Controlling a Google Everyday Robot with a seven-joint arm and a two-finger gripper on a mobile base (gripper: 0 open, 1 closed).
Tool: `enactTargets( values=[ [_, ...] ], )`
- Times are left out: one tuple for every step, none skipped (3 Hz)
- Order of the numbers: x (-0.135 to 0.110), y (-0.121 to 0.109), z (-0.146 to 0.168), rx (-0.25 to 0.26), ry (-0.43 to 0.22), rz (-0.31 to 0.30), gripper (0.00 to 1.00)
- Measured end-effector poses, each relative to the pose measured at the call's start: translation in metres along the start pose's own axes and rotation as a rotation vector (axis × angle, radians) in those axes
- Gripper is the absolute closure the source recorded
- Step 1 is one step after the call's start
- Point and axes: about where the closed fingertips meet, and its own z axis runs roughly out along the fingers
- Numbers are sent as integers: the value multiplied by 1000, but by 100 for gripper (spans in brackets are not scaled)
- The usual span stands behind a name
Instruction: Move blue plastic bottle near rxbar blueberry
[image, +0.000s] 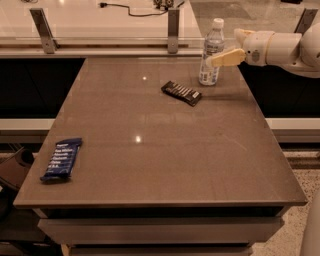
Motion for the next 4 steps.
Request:
enactTargets(
  values=[
    [0,-1,10,-24,-3,4,16],
    [-1,0,17,-45,-6,-3,40],
    [-1,2,20,-49,-6,-2,64],
    [-1,3,23,-54,-6,-1,87]
  ],
)
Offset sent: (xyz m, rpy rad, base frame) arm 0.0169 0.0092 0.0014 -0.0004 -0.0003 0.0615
